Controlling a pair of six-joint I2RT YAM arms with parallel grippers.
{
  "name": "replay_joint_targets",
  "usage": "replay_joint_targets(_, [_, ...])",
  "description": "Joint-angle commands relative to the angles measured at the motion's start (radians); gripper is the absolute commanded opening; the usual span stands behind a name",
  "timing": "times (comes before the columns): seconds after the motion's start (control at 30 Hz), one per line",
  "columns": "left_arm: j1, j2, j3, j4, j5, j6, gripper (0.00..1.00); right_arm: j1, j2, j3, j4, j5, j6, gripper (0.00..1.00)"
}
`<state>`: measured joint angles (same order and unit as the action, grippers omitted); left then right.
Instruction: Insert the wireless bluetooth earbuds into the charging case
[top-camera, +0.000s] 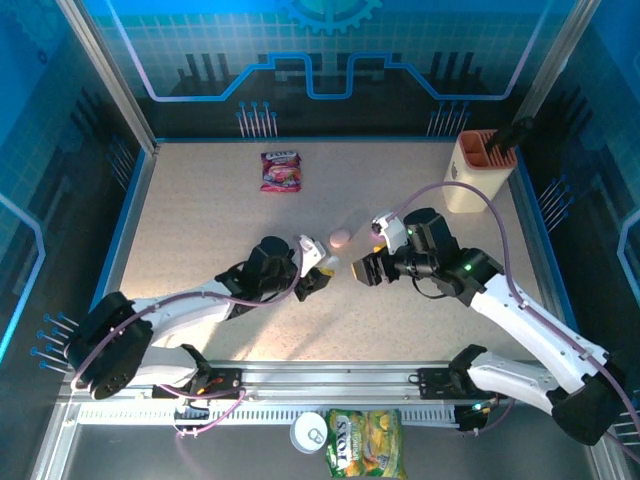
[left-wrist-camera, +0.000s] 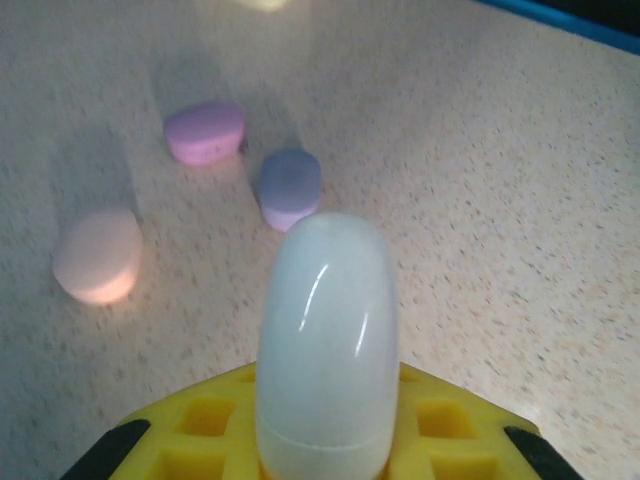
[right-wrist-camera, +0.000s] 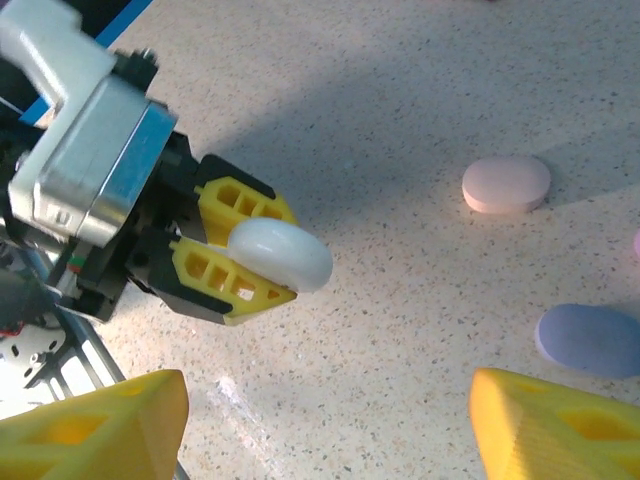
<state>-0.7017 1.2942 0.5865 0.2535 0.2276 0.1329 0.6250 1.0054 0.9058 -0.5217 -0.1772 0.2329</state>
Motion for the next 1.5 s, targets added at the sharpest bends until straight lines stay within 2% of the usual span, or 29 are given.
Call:
replay_joint_targets(0.0, [0.024,-0.038,0.048,-0.305,0.037,-0.054,0.08,-0.009,-0.040,-0.064,0.072,-0.085,-0.044,0.75])
replay_joint_targets(0.1, [0.056,-0.006,0.085,-0.370,0.071,-0.073,0.08,-0.009,-0.060,-0.117,0.149,-0.125,-0.024,0.75])
replay_joint_targets(0.33, [0.099,0.131,0.196,-0.502,0.112,-0.061,0.07,-0.009,-0.086,-0.161,0.183,-0.176,-0.030,0.75])
replay_joint_targets(0.47, [0.106,0.194,0.240,-0.534,0.076,-0.071,0.10,-0.010,-0.094,-0.168,0.176,-0.167,-0.029,0.75])
replay_joint_targets(0.7, [0.111,0.343,0.361,-0.644,0.123,-0.035,0.17,-0.011,-0.082,-0.172,0.186,-0.188,-0.026,0.75])
replay_joint_targets(1.1, [0.112,0.543,0.527,-0.803,0.134,-0.003,0.25,-0.017,-0.074,-0.174,0.172,-0.183,-0.017,0.75])
replay_joint_targets(1.2, [0.112,0.564,0.546,-0.830,0.130,0.007,0.31,-0.019,-0.086,-0.177,0.168,-0.169,-0.019,0.75])
replay_joint_targets(1.27, [0.114,0.561,0.547,-0.835,0.127,0.013,0.40,-0.024,-0.095,-0.179,0.168,-0.158,-0.021,0.75])
replay_joint_targets(1.33, [0.117,0.553,0.543,-0.832,0.114,0.012,0.58,-0.032,-0.100,-0.181,0.170,-0.146,-0.018,0.75])
replay_joint_targets(1.4, [0.127,0.537,0.531,-0.821,0.115,0.008,0.69,-0.044,-0.103,-0.181,0.173,-0.140,-0.014,0.76])
replay_joint_targets(1.47, [0.140,0.515,0.517,-0.801,0.119,0.003,0.87,-0.061,-0.106,-0.186,0.183,-0.126,-0.005,0.77])
